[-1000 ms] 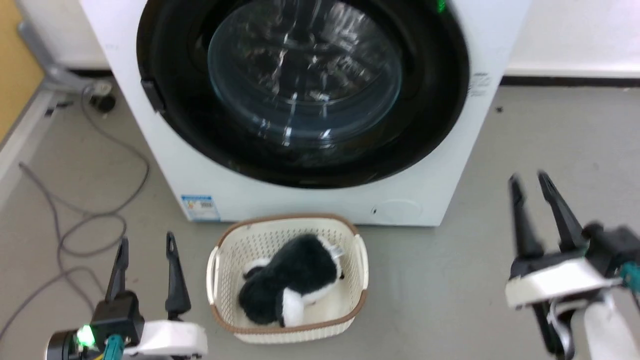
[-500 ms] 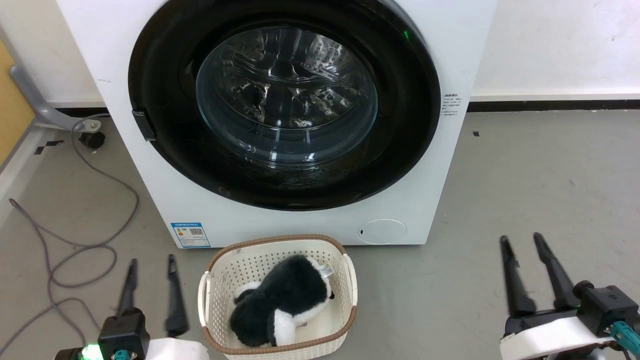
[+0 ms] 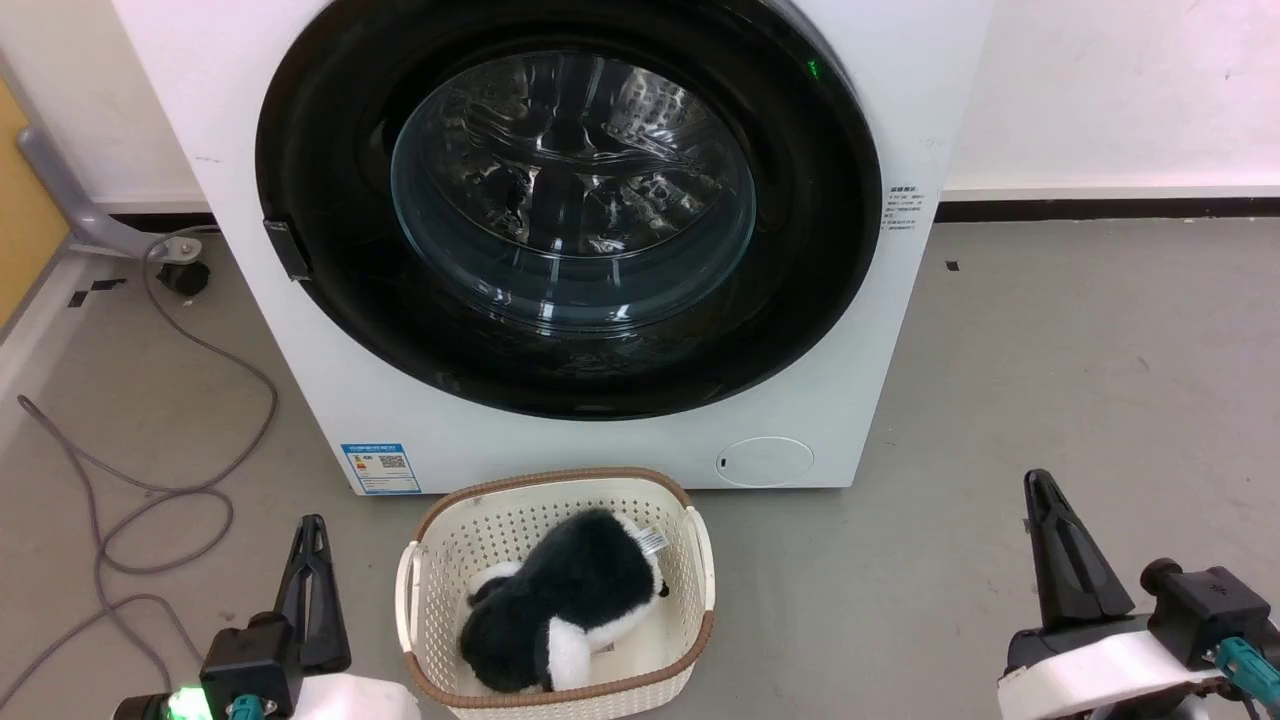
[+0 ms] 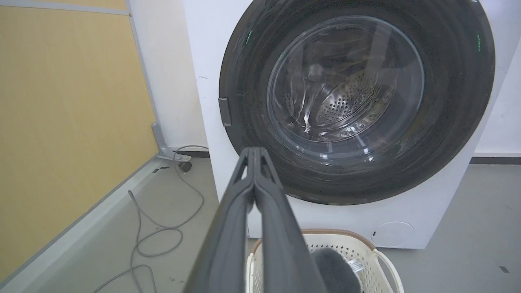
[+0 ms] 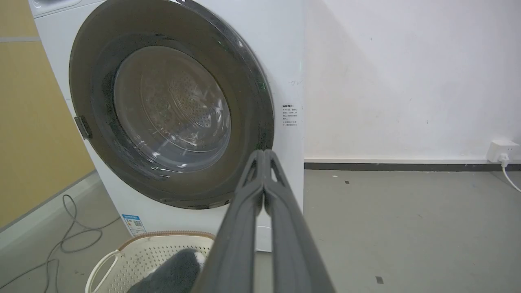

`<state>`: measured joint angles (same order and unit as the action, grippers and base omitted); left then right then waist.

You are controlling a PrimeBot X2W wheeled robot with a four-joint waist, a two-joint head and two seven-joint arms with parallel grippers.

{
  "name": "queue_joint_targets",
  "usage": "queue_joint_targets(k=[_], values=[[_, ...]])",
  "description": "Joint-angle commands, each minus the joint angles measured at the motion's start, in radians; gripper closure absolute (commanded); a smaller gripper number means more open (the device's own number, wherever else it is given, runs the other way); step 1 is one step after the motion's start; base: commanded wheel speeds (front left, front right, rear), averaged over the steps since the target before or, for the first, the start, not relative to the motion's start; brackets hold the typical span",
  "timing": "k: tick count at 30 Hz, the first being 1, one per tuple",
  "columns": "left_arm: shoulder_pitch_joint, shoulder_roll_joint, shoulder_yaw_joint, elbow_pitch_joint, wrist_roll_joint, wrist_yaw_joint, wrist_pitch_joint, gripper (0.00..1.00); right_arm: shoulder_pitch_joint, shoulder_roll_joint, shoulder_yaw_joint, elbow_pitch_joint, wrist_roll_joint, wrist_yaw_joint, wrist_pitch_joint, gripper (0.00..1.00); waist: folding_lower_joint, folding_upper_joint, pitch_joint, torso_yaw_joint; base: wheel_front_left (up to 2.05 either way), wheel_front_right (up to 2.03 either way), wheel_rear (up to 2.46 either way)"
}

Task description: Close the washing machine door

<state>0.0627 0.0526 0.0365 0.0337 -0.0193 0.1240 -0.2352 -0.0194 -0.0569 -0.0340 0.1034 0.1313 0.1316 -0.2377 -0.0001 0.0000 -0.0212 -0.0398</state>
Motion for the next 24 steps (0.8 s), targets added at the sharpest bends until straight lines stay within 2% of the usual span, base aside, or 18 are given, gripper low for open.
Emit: queue_joint_targets(k=[1, 24], values=[[-0.006, 0.000, -0.002, -0.003, 0.002, -0.006, 0.007, 1.00, 0.002, 0.001, 0.002, -0.008, -0.010, 0.000, 0.007, 1.00, 0.0001, 0.0000, 0.000, 0.001, 0.00, 0.00, 0.00], [-0.018, -0.001, -0.009, -0.009, 0.006, -0.030, 0.053, 1.00, 0.006, 0.002, 0.008, -0.028, -0.035, 0.000, 0.054, 1.00, 0.0001, 0.0000, 0.005, 0.009, 0.00, 0.00, 0.00]])
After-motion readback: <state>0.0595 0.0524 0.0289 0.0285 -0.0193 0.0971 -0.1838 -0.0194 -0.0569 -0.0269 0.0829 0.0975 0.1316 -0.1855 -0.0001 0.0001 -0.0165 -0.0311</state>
